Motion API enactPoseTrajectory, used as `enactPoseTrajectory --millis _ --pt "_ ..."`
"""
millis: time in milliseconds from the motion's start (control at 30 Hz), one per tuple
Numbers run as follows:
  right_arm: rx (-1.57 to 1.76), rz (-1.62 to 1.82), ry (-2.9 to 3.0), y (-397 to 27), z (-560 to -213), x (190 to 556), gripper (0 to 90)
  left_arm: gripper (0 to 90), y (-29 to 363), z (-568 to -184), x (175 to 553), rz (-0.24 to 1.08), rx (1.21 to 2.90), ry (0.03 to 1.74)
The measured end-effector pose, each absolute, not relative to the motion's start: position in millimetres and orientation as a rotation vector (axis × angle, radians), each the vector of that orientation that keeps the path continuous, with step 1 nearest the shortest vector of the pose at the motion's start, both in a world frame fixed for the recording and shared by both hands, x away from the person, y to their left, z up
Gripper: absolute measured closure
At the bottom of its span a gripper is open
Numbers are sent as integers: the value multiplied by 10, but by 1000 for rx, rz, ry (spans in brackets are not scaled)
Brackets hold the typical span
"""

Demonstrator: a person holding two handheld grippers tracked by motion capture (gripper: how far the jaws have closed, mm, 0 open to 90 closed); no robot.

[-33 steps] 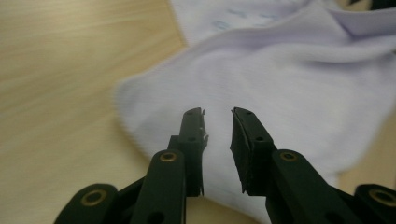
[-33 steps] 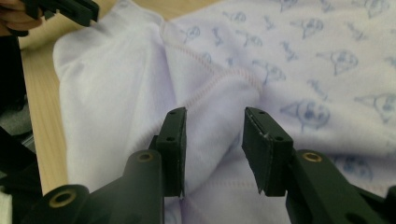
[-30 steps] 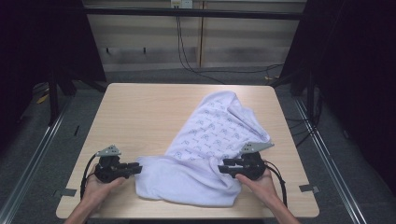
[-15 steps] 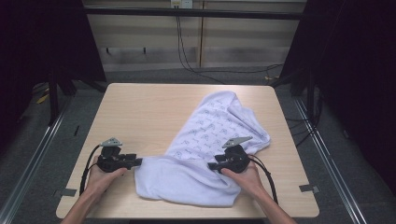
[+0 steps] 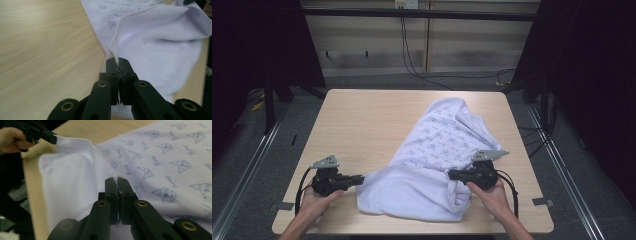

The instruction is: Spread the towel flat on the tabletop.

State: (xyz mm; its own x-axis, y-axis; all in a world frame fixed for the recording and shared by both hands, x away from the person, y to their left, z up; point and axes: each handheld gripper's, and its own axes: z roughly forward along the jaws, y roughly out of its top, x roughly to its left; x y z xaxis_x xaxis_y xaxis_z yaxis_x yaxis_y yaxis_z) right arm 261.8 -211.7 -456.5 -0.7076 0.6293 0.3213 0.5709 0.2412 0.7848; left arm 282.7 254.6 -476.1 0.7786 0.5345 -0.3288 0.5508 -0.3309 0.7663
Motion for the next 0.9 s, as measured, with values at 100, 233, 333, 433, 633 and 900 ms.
enactPoseTrajectory --millis 100,233,333,433,633,900 --pt "1109 1587 2422 -2192 -4433 2318 879 878 2530 -4698 2633 -32 1999 758" --pt "1064 1612 2420 -2273 -4344 2032 879 878 2529 -4592 2356 -35 1979 691" --pt "1039 1627 2416 -2327 -4302 1910 879 878 2530 -4539 2255 -40 1967 672" --pt "1009 1671 2394 -2456 -4212 1641 879 878 2535 -4442 2055 -50 1949 616" --pt "992 1668 2429 -2577 -4223 1245 819 761 2569 -4428 1881 -102 1972 562" --pt "1091 1652 2373 -2709 -4284 1333 666 667 2597 -4444 2190 -62 1967 630"
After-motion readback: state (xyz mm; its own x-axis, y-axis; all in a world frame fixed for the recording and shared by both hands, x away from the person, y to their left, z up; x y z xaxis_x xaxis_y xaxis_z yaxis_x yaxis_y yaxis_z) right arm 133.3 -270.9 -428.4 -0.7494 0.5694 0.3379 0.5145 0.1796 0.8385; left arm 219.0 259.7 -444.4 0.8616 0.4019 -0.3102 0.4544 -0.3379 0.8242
